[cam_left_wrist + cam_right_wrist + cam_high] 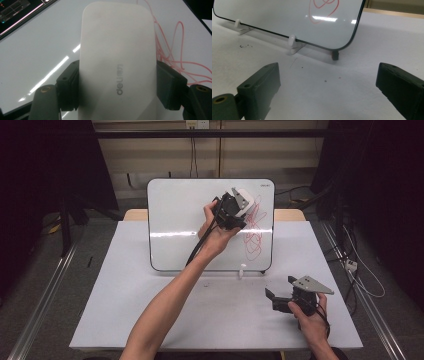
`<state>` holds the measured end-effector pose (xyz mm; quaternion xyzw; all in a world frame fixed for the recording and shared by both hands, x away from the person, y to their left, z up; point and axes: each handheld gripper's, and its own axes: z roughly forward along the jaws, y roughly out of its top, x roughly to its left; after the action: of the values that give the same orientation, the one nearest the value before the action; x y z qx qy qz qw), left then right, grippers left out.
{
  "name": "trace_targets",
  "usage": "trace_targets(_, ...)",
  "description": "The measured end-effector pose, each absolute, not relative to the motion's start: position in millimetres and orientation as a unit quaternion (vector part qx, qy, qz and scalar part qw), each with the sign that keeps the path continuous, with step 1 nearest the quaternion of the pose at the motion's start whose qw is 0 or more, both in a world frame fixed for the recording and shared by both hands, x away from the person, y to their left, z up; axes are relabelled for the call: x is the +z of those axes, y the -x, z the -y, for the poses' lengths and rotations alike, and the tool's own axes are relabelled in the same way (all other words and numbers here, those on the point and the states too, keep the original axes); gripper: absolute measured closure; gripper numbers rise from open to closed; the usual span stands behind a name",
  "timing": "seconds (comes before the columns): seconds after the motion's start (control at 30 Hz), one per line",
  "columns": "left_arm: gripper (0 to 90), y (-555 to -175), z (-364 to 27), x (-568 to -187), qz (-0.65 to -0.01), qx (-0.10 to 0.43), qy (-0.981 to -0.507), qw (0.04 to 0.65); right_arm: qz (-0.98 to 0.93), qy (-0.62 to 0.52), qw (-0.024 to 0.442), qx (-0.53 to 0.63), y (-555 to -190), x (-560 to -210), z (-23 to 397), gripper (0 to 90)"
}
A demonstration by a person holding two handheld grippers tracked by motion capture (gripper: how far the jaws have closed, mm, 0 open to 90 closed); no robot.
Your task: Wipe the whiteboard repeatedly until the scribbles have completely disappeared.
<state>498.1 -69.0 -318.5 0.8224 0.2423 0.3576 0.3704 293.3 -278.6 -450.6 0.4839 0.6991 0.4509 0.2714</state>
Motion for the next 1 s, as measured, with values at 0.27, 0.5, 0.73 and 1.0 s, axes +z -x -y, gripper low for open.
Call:
trace_targets(0.27,30.4,-496.9,73.4,-322.1,-0.244,0.378,-0.816,0.363,-0.700,-0.484,0.270,0.451,-292.8,-450.3,278.3,5.6)
trace_targets(0.5,30.5,-495.5,74.4,-324.1,-0.244,0.385,-0.812,0.365,-0.700,-0.485,0.270,0.450,-292.9,-450.4,278.1,5.6)
trace_targets(0.73,30.6,-492.3,77.5,-327.9,-0.237,0.383,-0.818,0.358,-0.701,-0.484,0.270,0.450,-293.0,-450.4,277.7,5.6)
trace_targets(1.0,30.7,-486.7,84.5,-334.3,-0.223,0.385,-0.825,0.349,-0.701,-0.483,0.270,0.450,-293.0,-450.3,277.7,5.6)
